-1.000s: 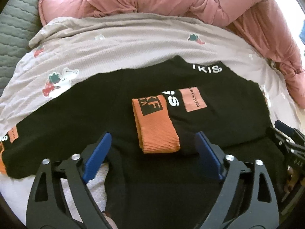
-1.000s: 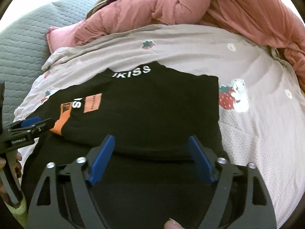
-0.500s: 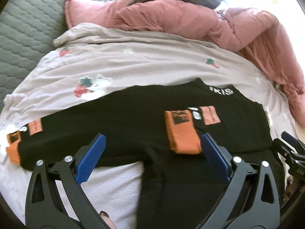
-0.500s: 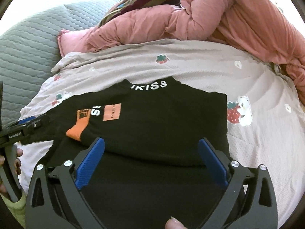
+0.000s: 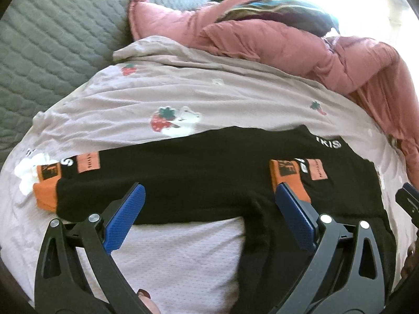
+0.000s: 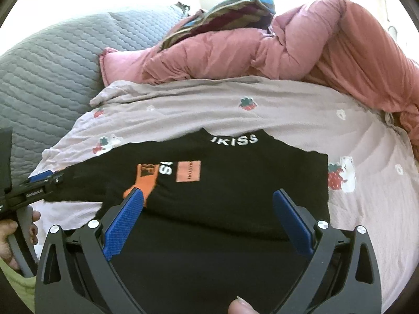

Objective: Fold small clothes
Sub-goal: 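Move the left tool toward the other sleeve's orange cuff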

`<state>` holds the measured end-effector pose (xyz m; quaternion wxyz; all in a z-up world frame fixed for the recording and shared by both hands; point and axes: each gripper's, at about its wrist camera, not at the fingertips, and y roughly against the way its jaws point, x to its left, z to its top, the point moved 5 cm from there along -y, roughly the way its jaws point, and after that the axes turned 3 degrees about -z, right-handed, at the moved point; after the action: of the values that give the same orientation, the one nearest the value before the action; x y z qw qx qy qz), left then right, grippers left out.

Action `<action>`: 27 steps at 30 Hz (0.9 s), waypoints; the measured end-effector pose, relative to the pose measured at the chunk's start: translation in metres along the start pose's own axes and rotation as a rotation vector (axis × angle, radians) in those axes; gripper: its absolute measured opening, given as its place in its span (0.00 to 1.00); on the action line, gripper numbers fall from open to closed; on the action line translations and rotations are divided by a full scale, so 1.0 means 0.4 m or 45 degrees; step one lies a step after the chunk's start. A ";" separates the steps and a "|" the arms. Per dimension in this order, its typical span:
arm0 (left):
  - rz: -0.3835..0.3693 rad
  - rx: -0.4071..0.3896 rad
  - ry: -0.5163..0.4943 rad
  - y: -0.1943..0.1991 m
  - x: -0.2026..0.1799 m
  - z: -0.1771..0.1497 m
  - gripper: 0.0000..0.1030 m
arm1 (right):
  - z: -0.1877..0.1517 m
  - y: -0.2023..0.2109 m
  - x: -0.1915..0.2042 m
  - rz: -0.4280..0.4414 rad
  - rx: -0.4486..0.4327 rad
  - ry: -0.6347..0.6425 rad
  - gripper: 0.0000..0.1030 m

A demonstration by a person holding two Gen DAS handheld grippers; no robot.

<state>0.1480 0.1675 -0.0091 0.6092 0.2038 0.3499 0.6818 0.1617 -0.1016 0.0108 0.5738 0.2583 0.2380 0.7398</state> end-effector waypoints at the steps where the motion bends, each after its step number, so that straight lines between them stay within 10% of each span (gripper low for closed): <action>1: 0.009 -0.005 0.012 0.002 0.008 0.000 0.91 | 0.004 0.002 0.010 0.007 -0.004 0.008 0.95; 27: 0.404 -0.129 0.243 0.039 0.244 0.016 0.91 | 0.056 -0.044 0.294 0.181 -0.033 0.245 0.95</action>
<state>0.1248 0.2636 -0.0079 0.4675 0.1597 0.3348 0.8024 0.1647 0.0180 0.0292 0.4975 0.1950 0.2635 0.8031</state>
